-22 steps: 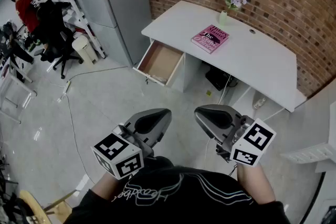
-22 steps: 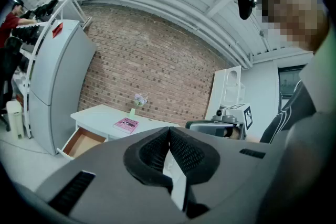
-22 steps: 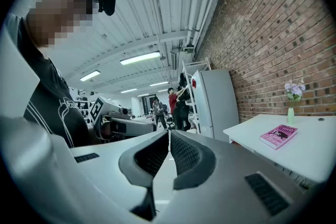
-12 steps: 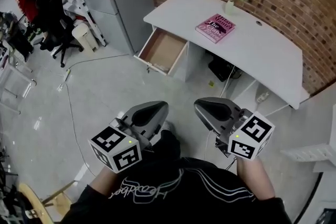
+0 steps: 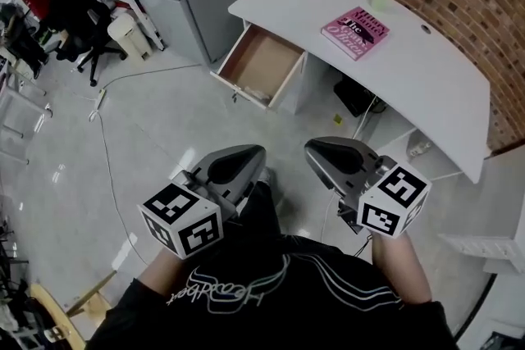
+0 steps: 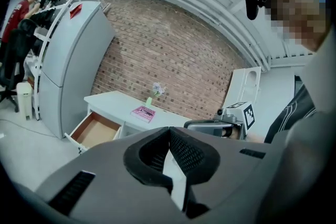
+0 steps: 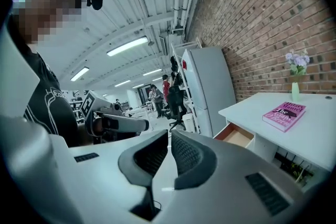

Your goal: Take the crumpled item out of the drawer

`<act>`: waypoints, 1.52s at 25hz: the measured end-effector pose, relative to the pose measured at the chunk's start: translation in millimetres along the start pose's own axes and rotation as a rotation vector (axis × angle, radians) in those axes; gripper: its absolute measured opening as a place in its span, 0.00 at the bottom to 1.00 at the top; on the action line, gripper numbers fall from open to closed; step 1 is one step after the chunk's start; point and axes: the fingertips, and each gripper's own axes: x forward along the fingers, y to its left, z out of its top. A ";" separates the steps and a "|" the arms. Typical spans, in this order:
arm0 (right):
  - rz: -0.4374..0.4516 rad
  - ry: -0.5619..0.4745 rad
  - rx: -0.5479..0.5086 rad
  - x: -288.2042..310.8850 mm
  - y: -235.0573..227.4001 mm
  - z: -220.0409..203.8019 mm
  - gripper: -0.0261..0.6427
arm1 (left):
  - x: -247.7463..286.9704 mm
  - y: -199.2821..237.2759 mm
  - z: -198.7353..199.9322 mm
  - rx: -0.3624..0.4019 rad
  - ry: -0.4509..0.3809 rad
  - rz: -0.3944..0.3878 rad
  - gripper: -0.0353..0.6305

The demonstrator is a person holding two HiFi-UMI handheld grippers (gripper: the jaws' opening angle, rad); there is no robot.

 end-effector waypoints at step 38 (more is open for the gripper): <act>-0.004 0.657 0.070 398.0 -339.1 -182.6 0.31 | 186.9 455.6 -70.3 -0.361 0.219 0.155 0.09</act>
